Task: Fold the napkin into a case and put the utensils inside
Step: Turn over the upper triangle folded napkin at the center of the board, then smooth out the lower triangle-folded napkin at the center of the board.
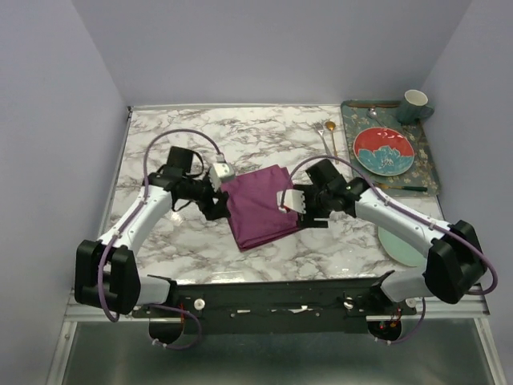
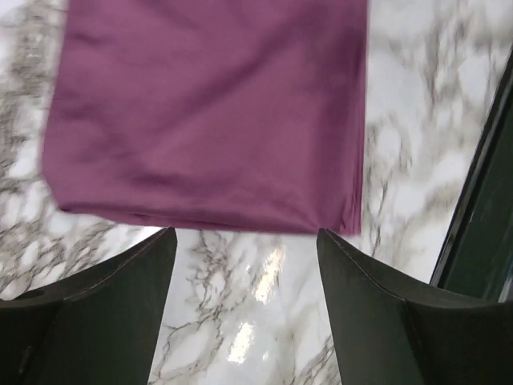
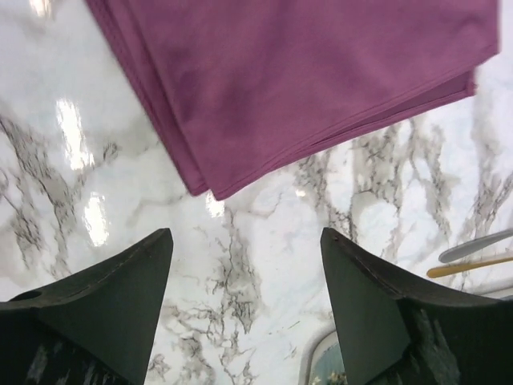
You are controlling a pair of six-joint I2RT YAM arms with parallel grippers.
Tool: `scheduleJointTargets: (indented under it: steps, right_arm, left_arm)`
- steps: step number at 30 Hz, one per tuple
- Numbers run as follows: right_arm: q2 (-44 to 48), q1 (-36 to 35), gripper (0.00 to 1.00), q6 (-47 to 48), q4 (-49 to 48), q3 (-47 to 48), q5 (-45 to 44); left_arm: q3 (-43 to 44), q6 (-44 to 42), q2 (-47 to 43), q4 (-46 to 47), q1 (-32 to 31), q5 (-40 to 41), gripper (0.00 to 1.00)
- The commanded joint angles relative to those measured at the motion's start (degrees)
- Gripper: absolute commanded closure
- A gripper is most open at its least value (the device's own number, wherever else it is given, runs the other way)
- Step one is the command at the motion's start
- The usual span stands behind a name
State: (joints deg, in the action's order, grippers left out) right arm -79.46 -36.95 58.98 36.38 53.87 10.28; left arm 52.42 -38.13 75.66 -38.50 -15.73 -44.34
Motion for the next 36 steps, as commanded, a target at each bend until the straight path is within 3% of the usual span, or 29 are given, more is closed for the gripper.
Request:
scheduleJointTargets:
  steps: [1,4,7,11,22,36]
  right_arm:
    - [-6.55,0.83,0.19,-15.45,7.29,13.34,6.32]
    - [-13.06,0.83,0.26,-25.01,8.70,21.15,9.22]
    - [-16.07,0.65,0.33,-32.75,7.74,25.39,12.47]
    - [-19.76,-0.93,0.40,-37.44,6.69,27.08,14.85]
    - [-19.50,-12.17,0.37,-32.10,-5.52,16.28,7.04]
    - [-23.54,-18.16,0.35,-29.19,-10.72,15.57,2.90]
  left_arm:
    - [3.04,37.82,1.15,21.21,7.54,-4.27,0.20]
    - [2.42,57.90,5.02,30.38,8.17,1.85,0.23]
    - [1.11,68.92,8.88,36.53,9.04,6.62,0.31]
    - [-1.44,77.04,12.93,41.92,9.84,10.40,0.37]
    - [-2.50,81.55,22.16,44.48,12.03,16.03,0.48]
    - [-1.98,81.46,27.43,44.92,12.12,18.14,0.50]
